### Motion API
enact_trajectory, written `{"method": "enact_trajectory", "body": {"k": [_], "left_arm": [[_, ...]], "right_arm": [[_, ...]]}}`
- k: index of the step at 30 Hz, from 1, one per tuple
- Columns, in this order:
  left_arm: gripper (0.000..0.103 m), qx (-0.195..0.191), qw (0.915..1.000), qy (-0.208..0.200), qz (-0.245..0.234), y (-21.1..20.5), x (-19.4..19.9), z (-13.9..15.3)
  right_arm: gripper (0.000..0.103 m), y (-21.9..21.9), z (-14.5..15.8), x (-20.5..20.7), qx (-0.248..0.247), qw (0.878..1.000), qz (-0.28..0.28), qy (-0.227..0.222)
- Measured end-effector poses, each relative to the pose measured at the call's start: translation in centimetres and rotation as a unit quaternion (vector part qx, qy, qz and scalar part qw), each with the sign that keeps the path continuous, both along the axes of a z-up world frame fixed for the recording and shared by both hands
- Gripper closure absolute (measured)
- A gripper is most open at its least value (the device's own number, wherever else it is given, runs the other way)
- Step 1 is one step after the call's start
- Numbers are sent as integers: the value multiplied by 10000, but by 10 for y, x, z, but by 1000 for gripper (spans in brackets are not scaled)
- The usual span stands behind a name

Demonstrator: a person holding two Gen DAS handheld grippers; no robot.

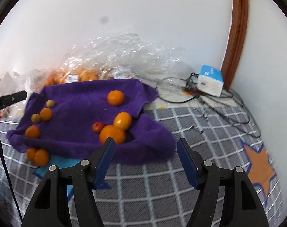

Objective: Organize fruits
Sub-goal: 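Grasp an orange with the right gripper while the left gripper withdraws from the towel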

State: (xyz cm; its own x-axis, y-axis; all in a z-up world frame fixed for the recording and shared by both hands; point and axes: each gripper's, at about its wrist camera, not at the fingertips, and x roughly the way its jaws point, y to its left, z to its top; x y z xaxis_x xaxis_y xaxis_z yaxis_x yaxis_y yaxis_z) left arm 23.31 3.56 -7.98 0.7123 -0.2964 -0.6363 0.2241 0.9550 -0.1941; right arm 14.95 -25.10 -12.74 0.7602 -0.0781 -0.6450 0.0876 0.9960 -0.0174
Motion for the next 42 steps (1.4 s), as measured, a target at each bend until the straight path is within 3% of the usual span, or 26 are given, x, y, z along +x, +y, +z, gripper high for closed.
{"method": "enact_trajectory", "body": {"k": [5,13,17,22,31,33,39,42], "left_arm": [[56,132,9992,83,366,31,-32,-9],[56,523,9939,467,845,64,-70,-45],[56,489,9910,733,1006,83,-81,-65],[56,432,9886,853,1161,98,-87,-81],[54,419,9900,722,1139,104,-93,-87],[52,426,9902,715,1119,103,-93,-87],[52,359,9902,717,1143,105,-94,-87],[52,378,9898,722,1172,105,-94,-87]], "right_arm": [[46,28,-14,-11,230,9987,412,211],[46,98,-35,-14,483,9880,1421,368],[46,121,-42,-4,736,9834,1583,503],[46,145,-52,6,640,9832,1598,599],[55,155,-61,20,888,9796,1646,739],[70,154,-61,18,927,9785,1680,753],[71,138,-59,8,962,9796,1603,736],[71,125,-53,-3,668,9854,1445,604]]}}
